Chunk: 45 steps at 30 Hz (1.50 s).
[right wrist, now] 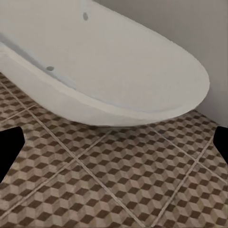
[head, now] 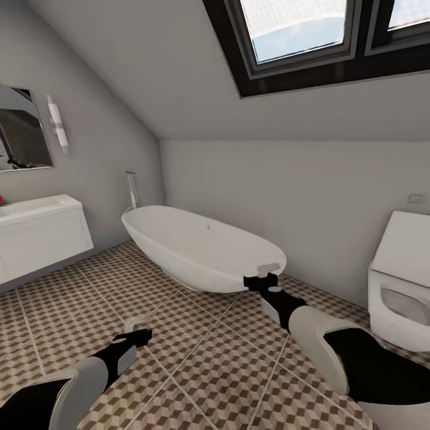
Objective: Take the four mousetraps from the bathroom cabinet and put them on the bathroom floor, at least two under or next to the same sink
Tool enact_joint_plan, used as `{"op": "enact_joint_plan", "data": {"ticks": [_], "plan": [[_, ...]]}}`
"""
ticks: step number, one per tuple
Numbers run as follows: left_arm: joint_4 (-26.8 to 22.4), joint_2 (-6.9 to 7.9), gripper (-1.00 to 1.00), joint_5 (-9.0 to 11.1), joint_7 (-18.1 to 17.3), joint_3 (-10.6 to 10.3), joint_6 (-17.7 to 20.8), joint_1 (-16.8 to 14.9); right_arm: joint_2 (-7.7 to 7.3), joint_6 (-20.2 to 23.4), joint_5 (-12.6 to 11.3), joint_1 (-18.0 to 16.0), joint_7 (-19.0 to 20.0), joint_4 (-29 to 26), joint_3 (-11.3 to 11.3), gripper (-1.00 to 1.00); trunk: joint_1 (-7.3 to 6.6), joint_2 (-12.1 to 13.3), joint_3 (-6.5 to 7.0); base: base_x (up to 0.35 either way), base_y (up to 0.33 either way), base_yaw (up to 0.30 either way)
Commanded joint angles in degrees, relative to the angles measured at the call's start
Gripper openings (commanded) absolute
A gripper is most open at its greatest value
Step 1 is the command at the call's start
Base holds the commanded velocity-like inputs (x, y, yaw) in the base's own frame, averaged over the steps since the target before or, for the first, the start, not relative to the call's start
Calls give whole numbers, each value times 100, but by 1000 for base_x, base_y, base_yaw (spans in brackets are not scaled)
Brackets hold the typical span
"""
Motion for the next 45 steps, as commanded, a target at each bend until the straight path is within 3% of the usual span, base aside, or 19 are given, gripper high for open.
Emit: {"op": "enact_joint_plan", "data": {"ticks": [1, 3, 6, 11, 20, 32, 45], "plan": [[56, -8, 100, 5, -30, 24, -73, 3, 22, -152, 14, 109, -33, 7, 40, 100, 0, -4, -5, 0, 0, 0], [165, -26, 100, -4, -306, 13, -182, 83, 98, -654, 22, 524, -36, 7, 40, 100, 0, -4, -5, 0, 0, 0], [207, -22, 100, -15, -650, 8, -228, 152, 137, -1025, 27, 772, -43, 7, 40, 100, 0, -4, -5, 0, 0, 0], [228, 4, 100, -27, -940, 4, -259, 218, 156, -1269, 33, 925, -48, 7, 40, 100, 0, -4, -5, 0, 0, 0], [232, 34, 100, -34, -1002, -1, -273, 301, 127, -1374, 49, 1037, -55, 7, 37, 100, 0, -4, -5, 0, 0, 0], [238, 168, 100, -35, -1004, -2, -543, 430, -125, -2103, 63, 1495, -48, 7, 38, 100, 0, -4, -5, 0, 0, 0], [232, 173, 100, -35, -1006, -4, -669, 577, -155, -2221, 58, 1539, -47, 7, 48, 100, 0, -4, -5, 0, 0, 0]]}}
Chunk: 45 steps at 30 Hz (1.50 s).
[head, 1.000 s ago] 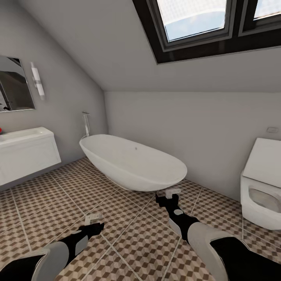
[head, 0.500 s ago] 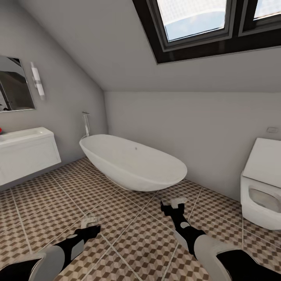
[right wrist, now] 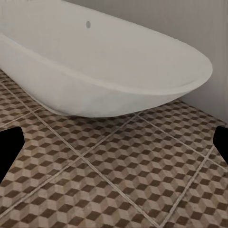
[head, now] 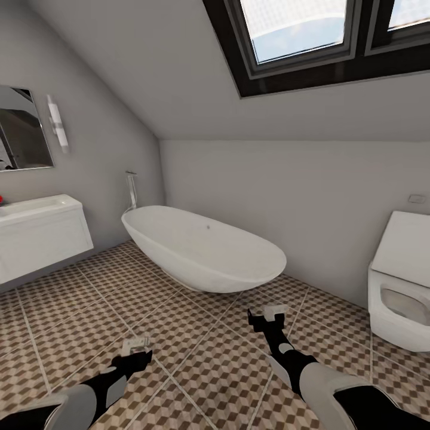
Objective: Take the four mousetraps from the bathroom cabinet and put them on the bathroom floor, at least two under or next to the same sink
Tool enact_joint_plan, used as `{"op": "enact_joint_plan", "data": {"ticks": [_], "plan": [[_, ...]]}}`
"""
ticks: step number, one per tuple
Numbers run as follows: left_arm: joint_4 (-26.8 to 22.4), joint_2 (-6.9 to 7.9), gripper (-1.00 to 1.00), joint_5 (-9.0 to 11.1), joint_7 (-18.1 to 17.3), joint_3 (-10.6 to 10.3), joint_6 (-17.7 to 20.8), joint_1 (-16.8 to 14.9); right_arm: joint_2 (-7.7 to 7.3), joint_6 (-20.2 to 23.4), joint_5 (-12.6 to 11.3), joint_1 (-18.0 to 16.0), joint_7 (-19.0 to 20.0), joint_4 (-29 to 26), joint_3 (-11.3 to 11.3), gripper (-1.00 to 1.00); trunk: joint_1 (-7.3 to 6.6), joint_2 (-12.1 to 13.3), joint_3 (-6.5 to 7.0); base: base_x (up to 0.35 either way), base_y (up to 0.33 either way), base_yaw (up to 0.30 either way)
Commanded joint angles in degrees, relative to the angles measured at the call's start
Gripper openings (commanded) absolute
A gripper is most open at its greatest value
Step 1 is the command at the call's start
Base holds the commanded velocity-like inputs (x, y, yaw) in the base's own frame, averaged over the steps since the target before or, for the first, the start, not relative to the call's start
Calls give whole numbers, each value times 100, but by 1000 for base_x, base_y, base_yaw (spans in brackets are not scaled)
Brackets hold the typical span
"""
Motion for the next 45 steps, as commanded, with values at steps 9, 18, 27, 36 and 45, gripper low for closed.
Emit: {"op": "enact_joint_plan", "data": {"ticks": [9, 18, 27, 36, 45], "plan": [[24, -23, 100, 3, -9, 33, -41, -4, -6, -10, 15, -5, -62, 7, 47, 100, 0, -4, -6, 0, 0, 0], [29, -32, 100, 3, -9, 33, -41, -4, -5, -10, 15, -5, -64, 7, 47, 100, 0, -4, -6, 0, 0, 0], [33, -41, 100, 11, -10, 33, -41, -4, -2, -10, 15, 3, -64, 7, 47, 100, 0, -4, -6, 0, 0, 0], [38, -42, 100, 13, -13, 33, -41, -4, -6, -8, 15, 4, -72, 9, 47, 100, 0, -4, -6, 0, 0, 0], [172, 21, 100, -1, -24, 33, -83, 411, -158, -6, 21, 321, -91, 15, 41, 100, 0, -4, -6, 0, 0, 0]]}}
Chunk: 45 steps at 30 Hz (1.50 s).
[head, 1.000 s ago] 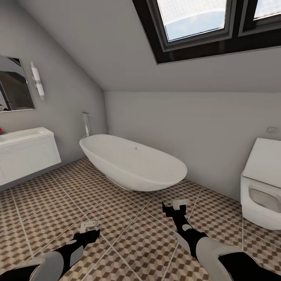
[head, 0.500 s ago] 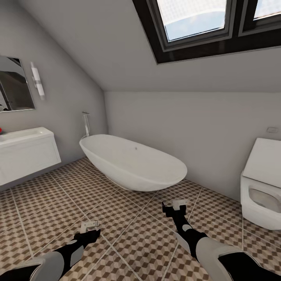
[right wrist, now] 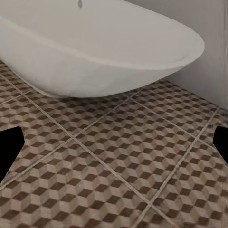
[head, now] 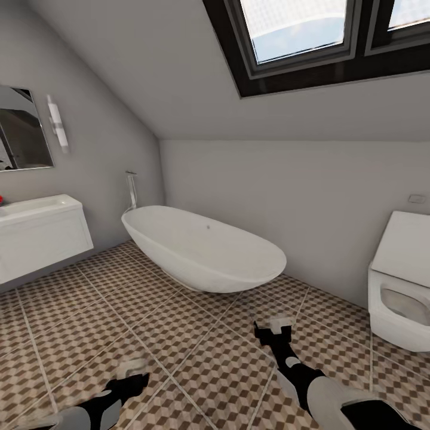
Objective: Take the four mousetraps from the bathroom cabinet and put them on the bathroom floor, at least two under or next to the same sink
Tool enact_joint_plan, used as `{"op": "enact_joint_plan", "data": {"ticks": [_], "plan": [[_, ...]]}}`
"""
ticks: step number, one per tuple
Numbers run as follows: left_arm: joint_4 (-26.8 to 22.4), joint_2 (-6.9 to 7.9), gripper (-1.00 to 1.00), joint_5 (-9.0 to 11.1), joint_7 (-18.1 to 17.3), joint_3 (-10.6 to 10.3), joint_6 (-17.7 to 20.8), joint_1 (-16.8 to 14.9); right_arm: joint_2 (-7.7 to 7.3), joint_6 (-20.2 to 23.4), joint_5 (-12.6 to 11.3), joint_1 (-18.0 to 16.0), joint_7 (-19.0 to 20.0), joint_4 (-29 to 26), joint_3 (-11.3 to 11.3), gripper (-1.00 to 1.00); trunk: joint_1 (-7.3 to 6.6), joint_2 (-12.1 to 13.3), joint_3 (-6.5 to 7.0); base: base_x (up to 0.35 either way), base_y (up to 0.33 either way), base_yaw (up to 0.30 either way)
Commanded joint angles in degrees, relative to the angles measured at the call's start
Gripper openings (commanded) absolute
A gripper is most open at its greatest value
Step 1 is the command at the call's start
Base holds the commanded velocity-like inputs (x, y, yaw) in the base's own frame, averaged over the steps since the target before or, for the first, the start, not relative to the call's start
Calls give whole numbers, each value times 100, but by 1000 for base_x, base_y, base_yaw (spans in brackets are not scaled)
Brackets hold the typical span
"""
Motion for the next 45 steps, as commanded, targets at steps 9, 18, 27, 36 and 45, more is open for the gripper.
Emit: {"op": "enact_joint_plan", "data": {"ticks": [9, 18, 27, 36, 45], "plan": [[57, 197, 100, 15, -15, 35, -1696, 858, -288, -142, -1, 742, -33, 7, 59, 100, 0, -4, -6, 0, 0, 0], [63, 208, 100, 23, -11, 35, -2314, 1188, -269, -245, -21, 1165, -42, 9, 57, 100, 0, -4, -6, 0, 0, 0], [64, 202, 100, 23, 21, 35, -2338, 1209, -220, -225, -22, 1204, -45, 15, 51, 100, 0, -4, -6, 0, 0, 0], [64, 203, 100, 23, 28, 35, -2339, 1213, -222, -223, -22, 1207, -47, 15, 50, 100, 0, -4, -6, 0, 0, 0], [64, 195, 100, 27, 36, 35, -2333, 1213, -225, -223, -22, 1208, -53, 11, 50, 100, 0, -4, -6, 0, 0, 0]]}}
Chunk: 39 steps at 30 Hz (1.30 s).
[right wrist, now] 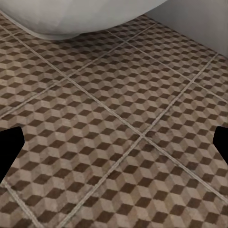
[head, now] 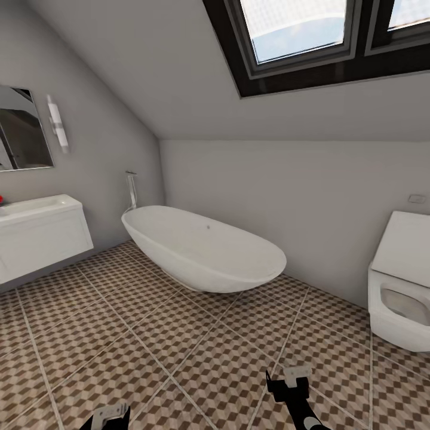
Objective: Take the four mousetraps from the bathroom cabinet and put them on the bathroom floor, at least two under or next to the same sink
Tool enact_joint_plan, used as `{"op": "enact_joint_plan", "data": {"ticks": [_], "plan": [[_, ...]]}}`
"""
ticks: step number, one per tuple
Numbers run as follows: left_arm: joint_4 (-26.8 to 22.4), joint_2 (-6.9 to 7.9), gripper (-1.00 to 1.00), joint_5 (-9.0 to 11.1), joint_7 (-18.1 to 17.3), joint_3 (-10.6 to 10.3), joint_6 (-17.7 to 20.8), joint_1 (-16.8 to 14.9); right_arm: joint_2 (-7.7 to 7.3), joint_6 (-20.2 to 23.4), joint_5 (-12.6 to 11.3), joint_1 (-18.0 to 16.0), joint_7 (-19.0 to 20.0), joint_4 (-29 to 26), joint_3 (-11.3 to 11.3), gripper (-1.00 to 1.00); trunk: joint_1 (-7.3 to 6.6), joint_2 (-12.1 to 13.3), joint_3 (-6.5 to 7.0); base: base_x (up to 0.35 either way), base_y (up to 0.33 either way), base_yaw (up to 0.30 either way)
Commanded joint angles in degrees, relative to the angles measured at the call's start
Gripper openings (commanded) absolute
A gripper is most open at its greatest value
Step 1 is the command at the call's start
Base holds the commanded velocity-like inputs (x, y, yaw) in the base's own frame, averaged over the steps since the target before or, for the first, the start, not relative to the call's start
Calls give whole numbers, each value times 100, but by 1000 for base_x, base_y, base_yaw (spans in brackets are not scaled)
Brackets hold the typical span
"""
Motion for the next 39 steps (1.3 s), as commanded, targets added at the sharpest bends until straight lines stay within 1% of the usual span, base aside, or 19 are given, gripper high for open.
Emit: {"op": "enact_joint_plan", "data": {"ticks": [1, 10, 14, 16, 17, 18, 19, 20, 21, 22, 23, 24, 26, 27, 29, 33, 34, 37, 39], "plan": [[24, 5, 100, 6, -1, 20, -35, -11, 3, -8, 13, -5, -52, 5, 47, 100, 0, -4, -6, 0, 0, 0], [18, 24, 100, 24, 90, 36, -20, -7, 3, -18, 13, 2, -32, 10, 47, 100, 0, -4, -6, 0, 0, 0], [11, 26, 100, 33, 352, 46, -19, -7, -25, -55, 13, 50, -25, 8, 41, 100, 0, -4, -6, 0, 0, 0], [10, 30, 100, 37, 554, 49, -23, -7, -84, -112, 10, 65, -23, 6, 34, 100, 0, -4, -6, 0, 0, 0], [9, 31, 100, 40, 665, 50, -25, -8, -137, -156, 7, 70, -22, 5, 31, 100, 0, -4, -6, 0, 0, 0], [5, 34, 100, 45, 892, 55, -31, -8, -305, -260, -7, 81, -12, 4, 29, 100, 0, -4, -6, 0, 0, 0], [2, 38, 100, 48, 1110, 58, -35, -8, -522, -372, -39, 92, 64, 7, 29, 100, 0, -4, -6, 0, 0, 0], [1, 40, 100, 51, 1198, 59, -37, -9, -610, -417, -60, 100, 130, 8, 29, 100, 0, -4, -6, 0, 0, 0], [0, 41, 100, 55, 1325, 61, -39, -7, -727, -480, -106, 148, 306, 12, 29, 100, 0, -4, -6, 0, 0, 0], [2, 41, 100, 57, 1404, 62, -40, -6, -762, -519, -149, 255, 502, 15, 29, 100, 0, -4, -6, 0, 0, 0], [3, 40, 100, 58, 1430, 62, -40, -6, -742, -536, -166, 333, 586, 16, 29, 100, 0, -4, -6, 0, 0, 0], [6, 35, 100, 58, 1462, 63, -44, -7, -625, -568, -188, 507, 689, 16, 29, 100, 0, -4, -6, 0, 0, 0], [9, 28, 100, 56, 1473, 60, -48, -6, -463, -603, -200, 660, 698, 14, 26, 100, 0, -4, -6, 0, 0, 0], [13, 15, 100, 55, 1473, 58, -53, -7, -323, -645, -205, 762, 606, 12, 27, 100, 0, -4, -6, 0, 0, 0], [17, -3, 100, 54, 1456, 57, -55, -9, -222, -687, -212, 828, 422, 9, 28, 100, 0, -4, -6, 0, 0, 0], [21, -73, 100, 54, 1250, 56, -47, -7, -92, -734, -220, 899, -55, 5, 29, 100, 0, -4, -6, 0, 0, 0], [23, -113, 100, 53, 954, 55, -33, -8, -46, -757, -226, 924, -301, 0, 29, 100, 0, -4, -6, 0, 0, 0], [24, -139, 100, 53, 627, 55, -23, -6, -18, -772, -230, 940, -456, -4, 29, 100, 0, -4, -6, 0, 0, 0], [24, -144, 100, 53, 535, 55, -20, -5, -8, -775, -232, 945, -495, -5, 29, 100, 0, -4, -6, 0, 0, 0]]}}
